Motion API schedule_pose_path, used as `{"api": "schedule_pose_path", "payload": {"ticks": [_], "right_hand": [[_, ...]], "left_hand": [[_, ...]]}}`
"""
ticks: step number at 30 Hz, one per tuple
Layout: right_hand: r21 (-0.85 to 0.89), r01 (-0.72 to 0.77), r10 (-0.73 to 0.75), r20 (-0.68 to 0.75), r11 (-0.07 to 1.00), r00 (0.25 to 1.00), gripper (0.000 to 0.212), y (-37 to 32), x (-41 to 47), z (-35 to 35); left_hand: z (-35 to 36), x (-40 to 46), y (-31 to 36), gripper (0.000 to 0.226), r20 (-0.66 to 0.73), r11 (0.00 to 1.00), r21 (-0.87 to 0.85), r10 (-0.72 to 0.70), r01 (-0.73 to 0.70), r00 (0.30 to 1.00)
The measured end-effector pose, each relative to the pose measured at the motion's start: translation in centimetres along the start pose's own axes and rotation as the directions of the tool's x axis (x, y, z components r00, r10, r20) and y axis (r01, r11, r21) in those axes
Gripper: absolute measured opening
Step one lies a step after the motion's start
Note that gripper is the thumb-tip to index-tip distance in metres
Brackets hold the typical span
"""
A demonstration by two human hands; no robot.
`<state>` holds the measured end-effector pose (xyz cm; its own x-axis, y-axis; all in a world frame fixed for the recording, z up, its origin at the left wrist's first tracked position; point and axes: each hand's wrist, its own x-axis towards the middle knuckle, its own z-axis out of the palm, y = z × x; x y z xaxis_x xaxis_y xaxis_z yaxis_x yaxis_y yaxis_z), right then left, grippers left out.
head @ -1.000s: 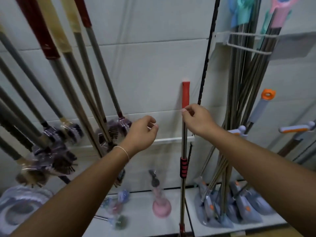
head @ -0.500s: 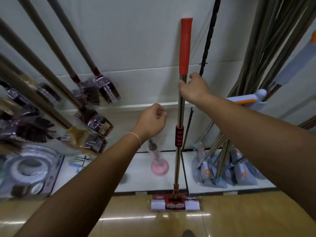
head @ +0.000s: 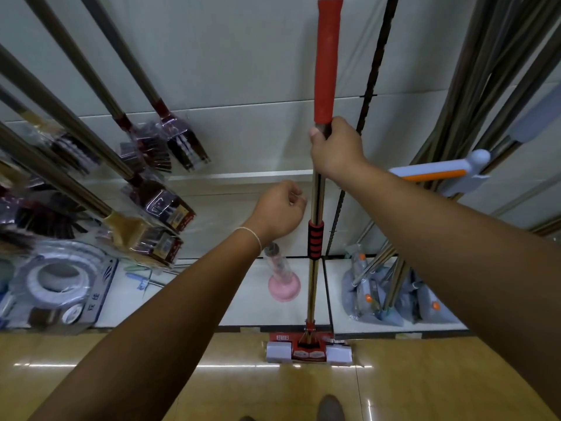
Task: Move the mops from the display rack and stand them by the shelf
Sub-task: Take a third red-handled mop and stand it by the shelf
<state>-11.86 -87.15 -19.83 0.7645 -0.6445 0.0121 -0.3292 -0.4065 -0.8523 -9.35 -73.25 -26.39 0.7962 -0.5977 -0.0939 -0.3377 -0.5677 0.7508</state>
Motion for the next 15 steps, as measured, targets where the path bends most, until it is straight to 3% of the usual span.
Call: {"api": "schedule_pose_path", "payload": {"ticks": [3, 5, 8, 10, 15], "right_hand": [[-0.026, 0.062, -0.062, -0.01, 0.998, 0.998, 0.021, 0.2, -1.9, -0.3], [-0.012, 0.096, -0.097, -0.012, 0.995, 0.995, 0.016, 0.3, -3.3, -0.7], [0.021, 0.115, -0.115, 0.0, 0.993, 0.993, 0.013, 0.5, -5.0, -1.6], [0.031, 0.109, -0.109, 0.005, 0.994, 0.994, 0.014, 0.6, -5.8, -2.2], [0.01, 0.147, -0.147, 0.017, 0.989, 0.989, 0.017, 1.3, -8.0, -3.5]], "left_hand": [[0.8, -0.1, 0.4, 0.03, 0.076, 0.999, 0.002, -0.037, 0.037, 0.996], [1.1, -0.2, 0.9, 0.023, 0.115, 0.999, -0.039, 0.002, 0.002, 0.993], [1.4, -1.1, 2.0, 0.002, 0.145, 0.974, -0.224, 0.073, -0.039, 0.987], [2.0, -1.8, 2.6, 0.006, 0.173, 0.955, -0.296, 0.084, -0.029, 0.981], [3.1, -3.6, 3.2, 0.008, 0.194, 0.985, -0.109, 0.152, -0.133, 0.969]]}}
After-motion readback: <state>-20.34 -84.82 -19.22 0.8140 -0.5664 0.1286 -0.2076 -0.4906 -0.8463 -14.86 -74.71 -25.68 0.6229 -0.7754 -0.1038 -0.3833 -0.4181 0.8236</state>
